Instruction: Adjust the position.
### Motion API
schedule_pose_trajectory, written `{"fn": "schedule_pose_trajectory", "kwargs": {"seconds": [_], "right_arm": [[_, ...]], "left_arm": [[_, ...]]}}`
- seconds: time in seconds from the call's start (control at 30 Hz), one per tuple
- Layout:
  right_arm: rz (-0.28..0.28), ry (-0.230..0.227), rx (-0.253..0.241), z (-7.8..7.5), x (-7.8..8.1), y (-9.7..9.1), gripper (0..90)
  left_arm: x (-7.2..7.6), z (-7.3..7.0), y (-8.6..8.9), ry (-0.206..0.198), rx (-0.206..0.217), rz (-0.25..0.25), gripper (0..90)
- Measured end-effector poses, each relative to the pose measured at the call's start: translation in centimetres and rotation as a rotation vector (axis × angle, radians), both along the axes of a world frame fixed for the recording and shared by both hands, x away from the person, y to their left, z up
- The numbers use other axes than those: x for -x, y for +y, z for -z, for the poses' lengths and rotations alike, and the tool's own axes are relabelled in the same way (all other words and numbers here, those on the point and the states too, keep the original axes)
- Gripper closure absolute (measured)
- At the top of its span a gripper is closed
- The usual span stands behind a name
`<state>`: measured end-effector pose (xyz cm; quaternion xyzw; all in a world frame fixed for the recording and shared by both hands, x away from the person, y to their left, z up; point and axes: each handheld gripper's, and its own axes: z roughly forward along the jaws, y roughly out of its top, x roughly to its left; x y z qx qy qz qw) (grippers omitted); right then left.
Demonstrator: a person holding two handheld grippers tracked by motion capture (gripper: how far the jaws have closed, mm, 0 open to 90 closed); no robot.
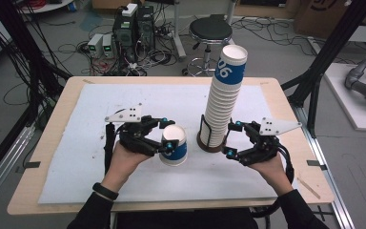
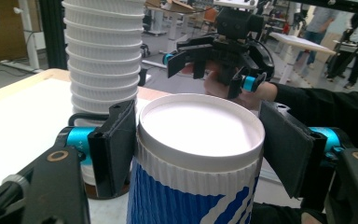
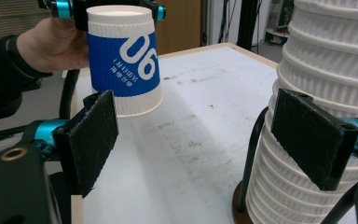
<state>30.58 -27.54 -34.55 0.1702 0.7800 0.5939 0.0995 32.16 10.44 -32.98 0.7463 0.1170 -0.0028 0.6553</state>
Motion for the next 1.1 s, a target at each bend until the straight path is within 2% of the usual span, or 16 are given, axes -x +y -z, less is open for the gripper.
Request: {"fn": "schedule_pose_trajectory", "kwargs": {"seconds": [0.27,0.6,0.8,1.1], "right_arm": [[-0.042,0.011,0.001,0.1,0.1,0.2,14.9],[-0.093,0.022,0.030,0.6,0.2,1.6,14.9],[-0.111,0.021,0.032,0.7,0.3,2.3,14.9],[-0.155,0.045,0.038,1.0,0.5,3.5,14.8]], "left_arm": [[0.1,0.1,-0.6,0.006,0.014,0.020,30.0],[0.3,-0.1,-1.6,0.008,0.019,0.044,30.0],[0.5,-0.1,-2.2,0.013,0.029,0.055,30.0],[0.6,-0.1,-3.0,0.007,0.036,0.059,30.0]]}}
